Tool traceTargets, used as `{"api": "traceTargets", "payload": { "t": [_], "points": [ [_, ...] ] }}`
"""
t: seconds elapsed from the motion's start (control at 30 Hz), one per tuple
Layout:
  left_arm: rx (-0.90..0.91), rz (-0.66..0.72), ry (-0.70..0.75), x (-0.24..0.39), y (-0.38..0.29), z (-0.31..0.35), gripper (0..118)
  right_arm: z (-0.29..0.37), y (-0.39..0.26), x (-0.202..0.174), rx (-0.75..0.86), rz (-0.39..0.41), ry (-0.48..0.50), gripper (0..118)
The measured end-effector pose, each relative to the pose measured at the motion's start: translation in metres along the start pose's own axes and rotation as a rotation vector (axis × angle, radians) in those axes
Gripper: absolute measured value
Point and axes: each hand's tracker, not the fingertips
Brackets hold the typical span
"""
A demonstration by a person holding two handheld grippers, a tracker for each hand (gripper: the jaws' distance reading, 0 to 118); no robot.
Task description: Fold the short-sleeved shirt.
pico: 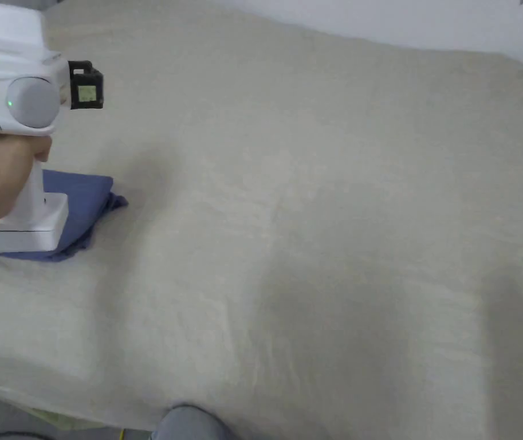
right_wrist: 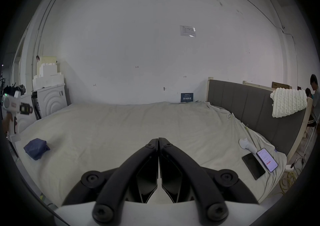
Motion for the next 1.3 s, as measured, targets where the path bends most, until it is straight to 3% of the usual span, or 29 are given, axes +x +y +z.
{"api": "traceTargets", "payload": {
  "t": [0.1, 0.17, 0.3, 0.43, 0.6, 0.63, 0.67, 0.87, 1.13, 1.3],
  "points": [
    [0.085, 0.061, -0.139, 0.044, 0.011, 0.042, 93, -0.003, 0.002, 0.005, -0.003, 0.017, 0.005, 0],
    [0.138, 0.079, -0.218, 0.072, 0.015, 0.067, 82, -0.006, 0.005, 0.007, -0.011, 0.029, 0.010, 0],
    [0.183, 0.081, -0.360, 0.118, 0.016, 0.108, 32, -0.007, 0.005, 0.006, -0.014, 0.026, 0.026, 0],
    [0.207, 0.087, -0.411, 0.153, 0.005, 0.138, 2, -0.006, 0.002, -0.013, 0.000, -0.006, 0.031, 0],
    [0.154, 0.086, -0.462, 0.190, -0.028, 0.155, 0, -0.006, 0.002, -0.013, 0.012, 0.002, 0.032, 0],
    [0.146, 0.073, -0.468, 0.195, -0.034, 0.158, 0, 0.026, 0.017, 0.051, 0.012, -0.002, 0.030, 0],
    [0.150, 0.046, -0.466, 0.201, -0.041, 0.161, 0, 0.028, 0.017, 0.055, 0.006, -0.004, 0.029, 0],
    [0.132, 0.042, -0.462, 0.210, -0.070, 0.170, 0, 0.051, 0.014, 0.040, 0.001, 0.038, 0.039, 0],
    [0.129, 0.008, -0.464, 0.204, -0.101, 0.184, 0, 0.044, -0.013, 0.050, -0.015, 0.014, 0.066, 0],
    [0.121, -0.005, -0.459, 0.202, -0.108, 0.191, 0, 0.064, -0.014, 0.030, -0.018, 0.027, 0.057, 0]
  ]
}}
